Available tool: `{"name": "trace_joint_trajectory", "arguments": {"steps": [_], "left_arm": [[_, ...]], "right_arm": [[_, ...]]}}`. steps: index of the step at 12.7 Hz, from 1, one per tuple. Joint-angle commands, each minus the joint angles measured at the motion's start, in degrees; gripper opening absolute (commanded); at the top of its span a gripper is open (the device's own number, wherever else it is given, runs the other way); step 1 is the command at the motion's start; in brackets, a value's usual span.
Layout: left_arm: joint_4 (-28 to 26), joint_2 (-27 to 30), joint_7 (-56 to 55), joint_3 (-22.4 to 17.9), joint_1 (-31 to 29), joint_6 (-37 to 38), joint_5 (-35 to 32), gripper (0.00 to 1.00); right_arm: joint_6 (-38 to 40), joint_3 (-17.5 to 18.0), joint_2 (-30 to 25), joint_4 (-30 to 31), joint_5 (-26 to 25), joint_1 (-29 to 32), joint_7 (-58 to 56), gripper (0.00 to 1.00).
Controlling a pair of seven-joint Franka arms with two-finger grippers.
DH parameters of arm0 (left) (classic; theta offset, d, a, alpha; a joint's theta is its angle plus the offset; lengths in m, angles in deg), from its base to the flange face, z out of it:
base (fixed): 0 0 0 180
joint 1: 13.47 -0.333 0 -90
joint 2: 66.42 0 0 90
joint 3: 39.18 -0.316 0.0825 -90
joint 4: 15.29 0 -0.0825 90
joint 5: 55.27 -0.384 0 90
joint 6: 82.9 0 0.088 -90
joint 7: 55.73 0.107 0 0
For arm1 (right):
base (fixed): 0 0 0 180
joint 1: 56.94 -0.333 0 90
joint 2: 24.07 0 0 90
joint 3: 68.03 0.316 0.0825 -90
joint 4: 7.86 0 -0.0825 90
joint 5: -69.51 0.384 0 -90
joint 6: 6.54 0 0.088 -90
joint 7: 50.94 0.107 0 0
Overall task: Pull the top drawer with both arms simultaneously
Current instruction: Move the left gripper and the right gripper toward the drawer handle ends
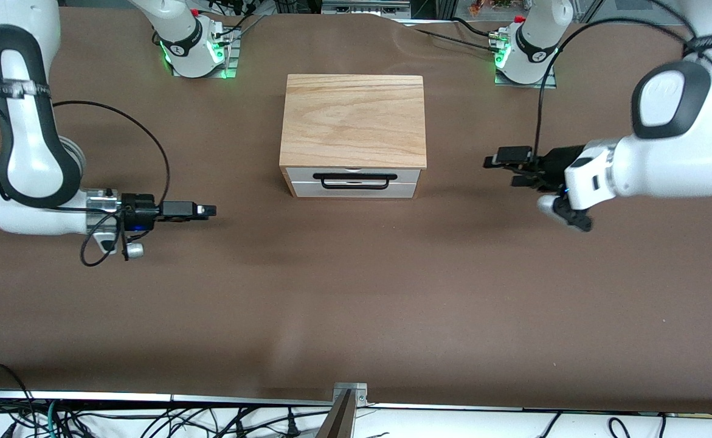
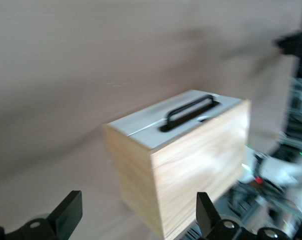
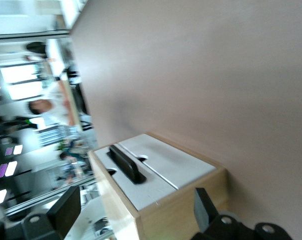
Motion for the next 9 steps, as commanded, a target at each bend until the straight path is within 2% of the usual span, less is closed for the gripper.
{"name": "trace_joint_trajectory", "arguments": {"steps": [1, 5, 9], "left_arm": [[0.99, -6.50, 12.39, 0.15, -1.59, 0.45, 8.11, 1.00], [0.90, -10.99, 15.75, 0.14, -1.33, -1.31, 14.71, 1.00], [0.90, -13.45, 18.11, 0.32, 0.34, -3.50, 17.60, 1.00]], "right_arm": [[0.46, 0.27, 1.50, 5.36, 7.83, -0.36, -8.84, 1.00], [0.29, 4.30, 3.35, 9.14, 15.30, -1.32, -15.97, 1.00], [-0.15, 4.75, 5.37, 9.15, 22.60, -6.24, -19.84, 1.00]]}}
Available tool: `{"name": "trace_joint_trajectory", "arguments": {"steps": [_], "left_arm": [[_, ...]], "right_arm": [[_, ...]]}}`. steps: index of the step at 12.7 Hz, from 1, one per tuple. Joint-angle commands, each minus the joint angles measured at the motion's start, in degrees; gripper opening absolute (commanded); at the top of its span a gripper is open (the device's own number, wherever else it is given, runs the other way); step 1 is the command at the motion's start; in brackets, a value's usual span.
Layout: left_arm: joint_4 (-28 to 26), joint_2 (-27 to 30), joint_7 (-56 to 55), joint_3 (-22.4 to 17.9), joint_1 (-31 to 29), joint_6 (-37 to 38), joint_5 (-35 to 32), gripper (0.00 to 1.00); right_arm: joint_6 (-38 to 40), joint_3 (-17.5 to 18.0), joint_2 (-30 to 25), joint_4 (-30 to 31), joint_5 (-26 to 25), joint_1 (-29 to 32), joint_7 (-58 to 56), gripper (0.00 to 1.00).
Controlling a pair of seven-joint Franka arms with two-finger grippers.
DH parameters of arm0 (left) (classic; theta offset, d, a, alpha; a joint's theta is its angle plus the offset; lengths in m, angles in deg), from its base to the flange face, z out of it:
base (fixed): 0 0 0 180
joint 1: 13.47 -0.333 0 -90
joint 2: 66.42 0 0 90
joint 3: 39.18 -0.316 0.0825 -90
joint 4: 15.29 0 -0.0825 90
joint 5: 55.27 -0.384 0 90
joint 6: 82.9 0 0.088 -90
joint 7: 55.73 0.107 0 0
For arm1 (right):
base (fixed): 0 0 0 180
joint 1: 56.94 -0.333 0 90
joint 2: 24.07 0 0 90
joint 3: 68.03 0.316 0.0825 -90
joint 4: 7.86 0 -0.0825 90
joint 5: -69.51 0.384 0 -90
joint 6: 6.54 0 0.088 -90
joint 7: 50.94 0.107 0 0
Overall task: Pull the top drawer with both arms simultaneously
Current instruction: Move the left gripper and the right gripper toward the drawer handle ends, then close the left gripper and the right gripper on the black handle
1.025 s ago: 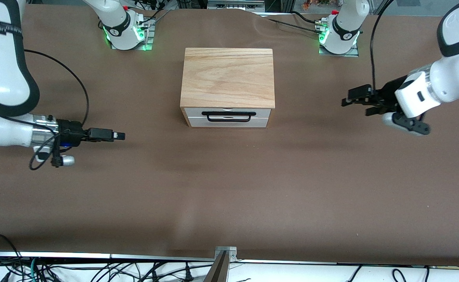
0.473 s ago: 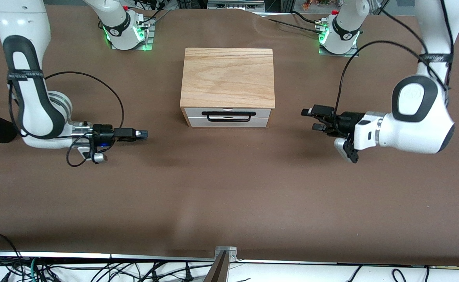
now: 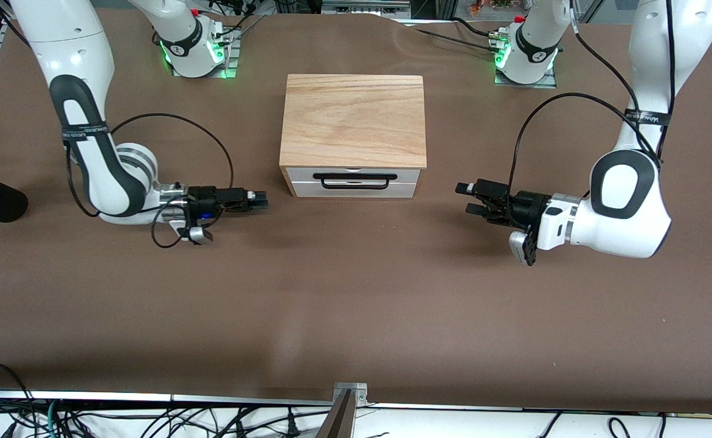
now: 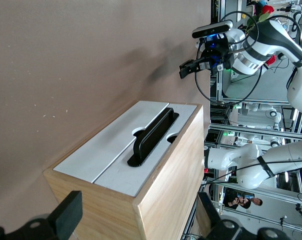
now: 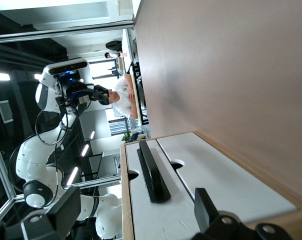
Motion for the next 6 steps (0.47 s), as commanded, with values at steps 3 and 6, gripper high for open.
{"name": "trace_joint_trajectory", "arguments": {"steps": [3, 6], "left_arm": [[-1.17, -5.55, 10.72, 0.05, 2.96, -2.42, 13.34, 1.00], [-7.50, -5.99, 17.93, 0.13, 7.88, -8.14, 25.22, 1.00]], "right_arm": [[0.48, 0.48, 2.13, 0.61, 5.38, -4.12, -7.77, 1.00], [4.60, 1.97, 5.29, 0.70, 6.95, -4.22, -13.47, 1.00]]}}
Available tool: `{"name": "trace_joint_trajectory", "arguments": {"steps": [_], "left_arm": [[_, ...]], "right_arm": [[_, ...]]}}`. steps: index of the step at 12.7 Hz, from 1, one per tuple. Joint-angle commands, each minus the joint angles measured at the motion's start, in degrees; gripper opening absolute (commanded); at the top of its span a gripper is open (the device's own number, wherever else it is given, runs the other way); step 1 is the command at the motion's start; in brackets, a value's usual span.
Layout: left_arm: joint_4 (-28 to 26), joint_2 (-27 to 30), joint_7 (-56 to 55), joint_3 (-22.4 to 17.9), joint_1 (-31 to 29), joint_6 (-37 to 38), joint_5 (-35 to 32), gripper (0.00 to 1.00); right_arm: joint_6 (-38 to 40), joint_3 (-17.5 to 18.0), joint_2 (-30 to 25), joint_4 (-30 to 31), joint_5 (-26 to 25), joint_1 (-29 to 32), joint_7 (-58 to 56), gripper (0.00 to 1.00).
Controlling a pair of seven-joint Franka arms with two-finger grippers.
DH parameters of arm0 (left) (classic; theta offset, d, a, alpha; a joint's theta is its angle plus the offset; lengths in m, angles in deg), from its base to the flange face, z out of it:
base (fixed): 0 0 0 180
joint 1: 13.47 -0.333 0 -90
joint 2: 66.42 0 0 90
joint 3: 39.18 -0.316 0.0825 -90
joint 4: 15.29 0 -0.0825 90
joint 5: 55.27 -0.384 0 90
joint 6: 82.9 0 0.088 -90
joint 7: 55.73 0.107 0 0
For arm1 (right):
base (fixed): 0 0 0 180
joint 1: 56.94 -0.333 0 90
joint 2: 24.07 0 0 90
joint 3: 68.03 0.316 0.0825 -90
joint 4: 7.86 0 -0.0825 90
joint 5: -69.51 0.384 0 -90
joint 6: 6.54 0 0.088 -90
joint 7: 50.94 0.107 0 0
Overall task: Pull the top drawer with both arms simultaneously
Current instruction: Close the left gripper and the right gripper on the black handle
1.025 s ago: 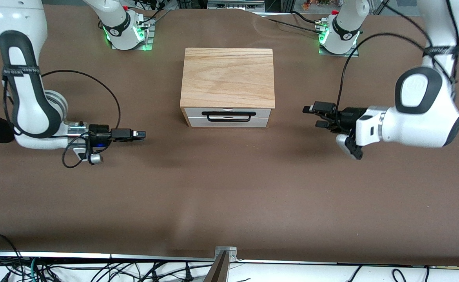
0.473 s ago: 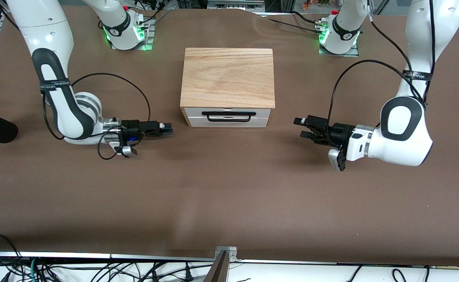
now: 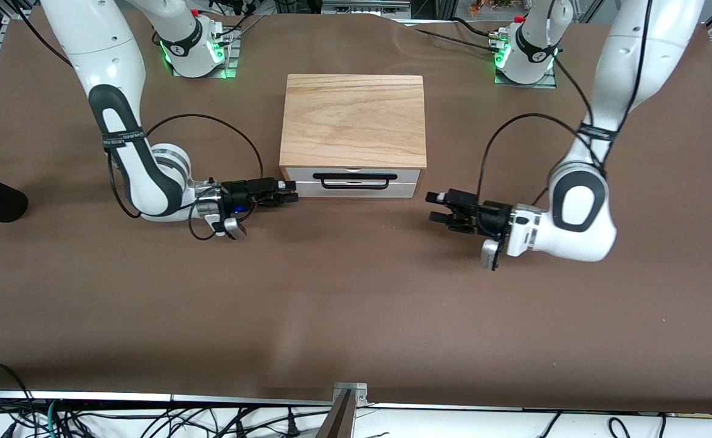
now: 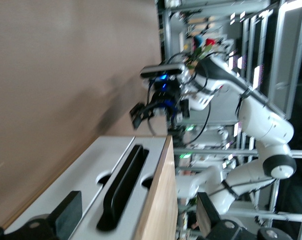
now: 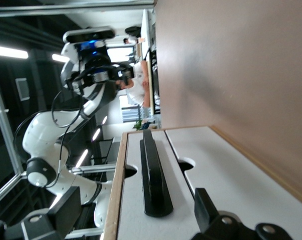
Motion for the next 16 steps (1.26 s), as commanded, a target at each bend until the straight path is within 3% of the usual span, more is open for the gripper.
{"name": "trace_joint_trajectory", "arguments": {"steps": [1, 2, 4, 5, 8, 10, 14, 16], "left_arm": [[-4.82, 0.99, 4.72, -0.11, 3.33, -2.13, 6.54, 0.99], [-5.36, 0.99, 4.81, 0.06, 3.69, -2.12, 6.91, 0.96], [-5.80, 0.55, 4.72, 0.06, 3.87, -2.12, 7.61, 0.73], [-5.89, -0.15, 4.63, 0.06, 3.87, -1.95, 8.66, 0.69], [-8.16, -1.21, 4.81, 0.77, 5.01, -1.95, 14.27, 0.65], [-8.26, -1.82, 4.81, 0.86, 5.62, -1.95, 14.38, 0.66], [-8.35, -2.18, 4.81, 0.77, 6.41, -2.12, 14.38, 0.61], [-8.44, -2.61, 5.42, 0.68, 6.42, -2.12, 14.03, 0.57]], "right_arm": [[2.64, 1.07, 2.08, 0.89, 2.20, 0.07, -6.29, 1.00], [2.73, 1.42, 2.69, 1.24, 2.29, 0.07, -7.00, 1.00], [2.64, 2.13, 3.22, 1.25, 3.07, 0.07, -7.54, 1.00], [2.64, 2.74, 3.40, 1.25, 4.03, -0.11, -7.80, 1.00], [2.64, 2.83, 3.49, 0.81, 7.73, -1.69, -7.89, 1.00], [2.55, 2.83, 3.49, 0.72, 8.87, -2.13, -7.89, 0.99], [1.85, 2.83, 3.57, 0.72, 9.49, -2.66, -8.76, 0.61], [1.76, 2.83, 4.19, 0.55, 10.19, -3.18, -9.91, 0.61]]}}
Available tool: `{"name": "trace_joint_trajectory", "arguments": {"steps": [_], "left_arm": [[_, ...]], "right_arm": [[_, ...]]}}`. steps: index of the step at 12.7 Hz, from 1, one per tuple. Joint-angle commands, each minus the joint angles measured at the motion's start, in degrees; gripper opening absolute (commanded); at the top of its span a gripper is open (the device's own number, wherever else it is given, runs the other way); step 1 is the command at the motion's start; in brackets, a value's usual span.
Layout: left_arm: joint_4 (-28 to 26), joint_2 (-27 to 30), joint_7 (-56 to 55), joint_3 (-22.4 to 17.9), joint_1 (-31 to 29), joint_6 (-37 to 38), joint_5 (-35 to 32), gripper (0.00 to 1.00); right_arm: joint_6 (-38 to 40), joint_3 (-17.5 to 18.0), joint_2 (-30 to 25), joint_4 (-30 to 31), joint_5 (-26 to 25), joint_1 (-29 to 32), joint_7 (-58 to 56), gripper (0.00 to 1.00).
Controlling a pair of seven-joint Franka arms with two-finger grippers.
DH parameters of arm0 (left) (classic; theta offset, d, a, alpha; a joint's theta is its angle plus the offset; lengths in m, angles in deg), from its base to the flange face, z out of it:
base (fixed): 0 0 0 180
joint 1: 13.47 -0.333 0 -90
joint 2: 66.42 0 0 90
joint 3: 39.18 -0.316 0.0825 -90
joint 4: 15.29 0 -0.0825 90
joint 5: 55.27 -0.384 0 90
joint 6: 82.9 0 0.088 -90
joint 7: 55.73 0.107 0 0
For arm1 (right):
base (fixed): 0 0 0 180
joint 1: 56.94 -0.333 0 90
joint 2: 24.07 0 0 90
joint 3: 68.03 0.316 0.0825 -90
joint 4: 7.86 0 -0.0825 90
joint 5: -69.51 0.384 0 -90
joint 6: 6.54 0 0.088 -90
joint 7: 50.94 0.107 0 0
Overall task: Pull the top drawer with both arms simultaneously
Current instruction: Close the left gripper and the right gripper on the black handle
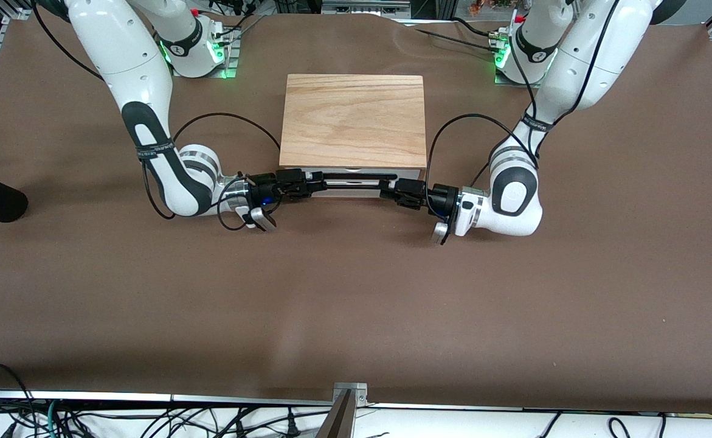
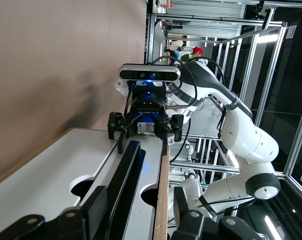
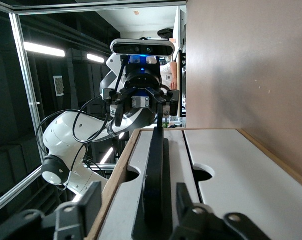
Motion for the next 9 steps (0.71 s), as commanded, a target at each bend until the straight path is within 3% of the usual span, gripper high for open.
{"name": "trace_joint_trajectory", "arguments": {"steps": [1, 7, 9], "left_arm": [[-0.72, -0.83, 3.88, -0.28, 0.41, -0.14, 0.27, 0.57], [-0.90, -2.42, 6.27, -0.19, 0.58, -0.22, -0.18, 0.57], [-1.68, -2.07, 6.27, -0.19, 0.49, -0.22, -0.18, 0.31]], "right_arm": [[-0.43, 0.01, 0.67, -0.04, 1.74, -0.88, -2.09, 0.61], [-1.13, -0.08, 2.08, -1.10, 2.18, -1.06, -4.64, 0.61], [-1.48, -0.08, 2.00, -1.19, 2.44, -1.32, -4.64, 0.60]]}}
